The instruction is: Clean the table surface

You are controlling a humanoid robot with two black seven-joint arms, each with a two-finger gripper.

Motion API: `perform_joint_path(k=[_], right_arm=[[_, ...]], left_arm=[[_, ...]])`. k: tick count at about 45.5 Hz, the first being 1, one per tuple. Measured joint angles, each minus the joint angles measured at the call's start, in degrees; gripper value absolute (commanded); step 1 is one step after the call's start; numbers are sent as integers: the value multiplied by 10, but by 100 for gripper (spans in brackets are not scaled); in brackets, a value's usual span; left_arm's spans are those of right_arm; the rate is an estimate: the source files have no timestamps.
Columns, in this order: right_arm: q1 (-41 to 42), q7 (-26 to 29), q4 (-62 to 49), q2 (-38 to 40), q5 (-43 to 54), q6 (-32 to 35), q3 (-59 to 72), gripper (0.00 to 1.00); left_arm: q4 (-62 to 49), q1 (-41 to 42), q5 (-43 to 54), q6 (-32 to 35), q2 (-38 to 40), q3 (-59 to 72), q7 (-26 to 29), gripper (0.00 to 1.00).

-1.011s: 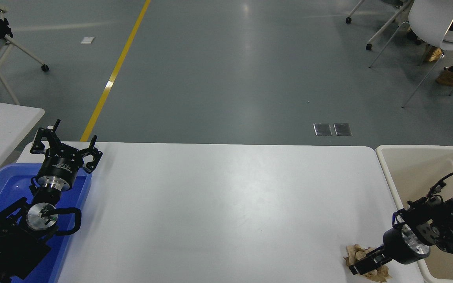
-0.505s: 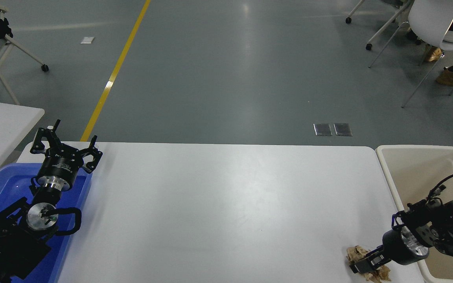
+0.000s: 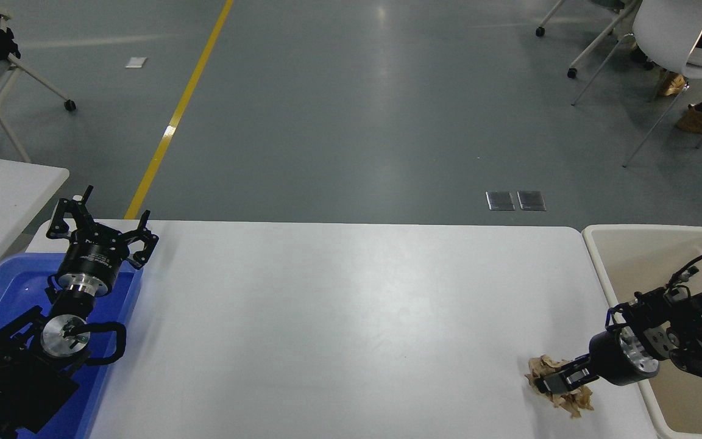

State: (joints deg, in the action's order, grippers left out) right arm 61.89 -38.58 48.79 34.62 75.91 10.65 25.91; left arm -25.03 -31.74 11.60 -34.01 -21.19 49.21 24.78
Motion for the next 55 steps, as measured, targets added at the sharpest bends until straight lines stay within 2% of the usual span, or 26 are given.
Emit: perform_joint_path(k=[29,40,55], right_arm=[[14,-13,-22,13,-153,5,-286,0],[20,-8,-93,6,-261,5,-358,0],[25,35,-216,-20,-415,7,-427,0]], left_arm=[[0,0,0,0,0,0,0,100],[0,0,0,0,0,0,0,100],[0,0,0,0,0,0,0,100]])
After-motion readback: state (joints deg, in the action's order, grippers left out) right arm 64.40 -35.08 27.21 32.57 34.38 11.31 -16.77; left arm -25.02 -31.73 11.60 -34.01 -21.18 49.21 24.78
